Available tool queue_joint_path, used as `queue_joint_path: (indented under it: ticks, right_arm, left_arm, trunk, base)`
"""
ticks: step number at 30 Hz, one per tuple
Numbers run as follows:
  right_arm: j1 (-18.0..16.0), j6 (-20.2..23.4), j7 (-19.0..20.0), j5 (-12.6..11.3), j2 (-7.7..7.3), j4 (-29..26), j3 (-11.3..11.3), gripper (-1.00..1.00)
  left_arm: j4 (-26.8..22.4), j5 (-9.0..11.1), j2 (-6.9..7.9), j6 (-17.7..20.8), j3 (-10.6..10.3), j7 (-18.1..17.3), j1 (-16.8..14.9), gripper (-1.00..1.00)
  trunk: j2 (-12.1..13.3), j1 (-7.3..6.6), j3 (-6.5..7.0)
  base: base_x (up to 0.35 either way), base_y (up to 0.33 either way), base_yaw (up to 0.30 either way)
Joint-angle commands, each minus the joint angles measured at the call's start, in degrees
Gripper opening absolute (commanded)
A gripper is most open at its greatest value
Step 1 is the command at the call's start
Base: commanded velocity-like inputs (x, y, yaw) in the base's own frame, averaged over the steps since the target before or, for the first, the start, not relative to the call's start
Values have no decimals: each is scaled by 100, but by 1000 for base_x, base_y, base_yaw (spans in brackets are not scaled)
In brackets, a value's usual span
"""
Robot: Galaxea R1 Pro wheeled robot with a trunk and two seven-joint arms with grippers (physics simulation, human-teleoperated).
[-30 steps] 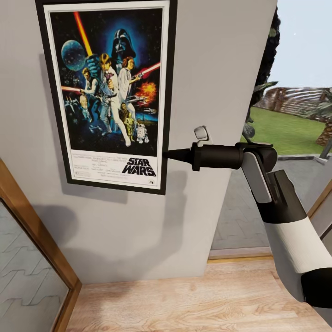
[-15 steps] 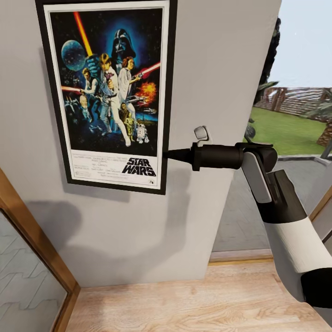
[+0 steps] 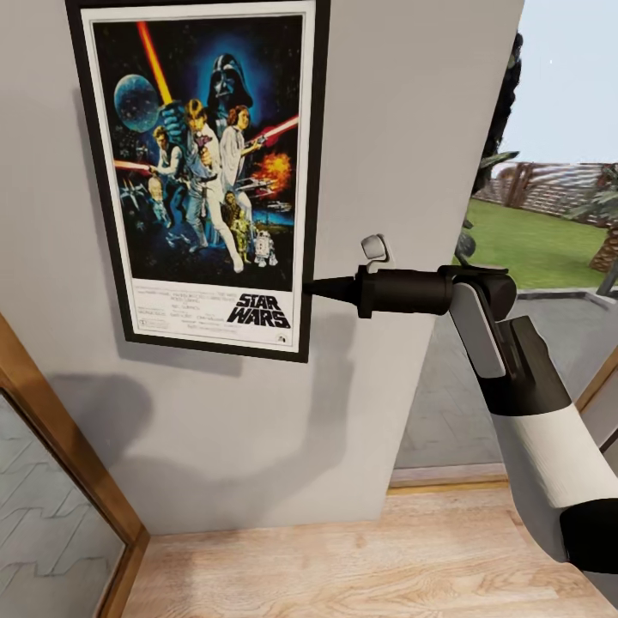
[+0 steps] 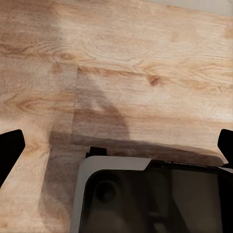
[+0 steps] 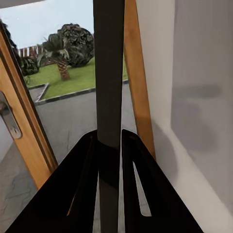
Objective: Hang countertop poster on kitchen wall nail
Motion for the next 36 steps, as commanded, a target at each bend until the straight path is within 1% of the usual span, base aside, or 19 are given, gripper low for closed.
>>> queue_joint_path:
  ticks: [1, 3, 10, 14, 29, 36]
  right_arm:
    - [-7, 29, 5, -25, -3, 0, 4, -100]
    - [-7, 29, 6, -25, -3, 0, 3, -100]
    - [-7, 29, 3, -25, -3, 0, 5, -100]
    - [-7, 29, 4, -25, -3, 0, 3, -100]
    - [-7, 29, 4, -25, -3, 0, 3, -100]
    - [-7, 29, 4, -25, -3, 0, 1, -100]
  left_arm:
    - [-5, 28, -2, 3, 14, -36, -1, 100]
    - [-5, 28, -2, 3, 14, -36, 1, 100]
    - [-5, 29, -2, 3, 14, -36, 1, 100]
    - [-5, 29, -2, 3, 14, -36, 1, 100]
    - [-10, 29, -2, 1, 14, -36, 0, 100]
    - [-13, 29, -2, 1, 14, -36, 0, 100]
  trunk:
    - [-12, 4, -11]
    - [-12, 4, -11]
    - [-12, 4, -11]
    - [-12, 4, -11]
    - [-12, 4, -11]
    - [-12, 4, -11]
  base:
    - [0, 0, 0]
    - [32, 0, 0]
    - [236, 0, 0]
    - [112, 0, 0]
    - [9, 0, 0]
    - [0, 165, 0]
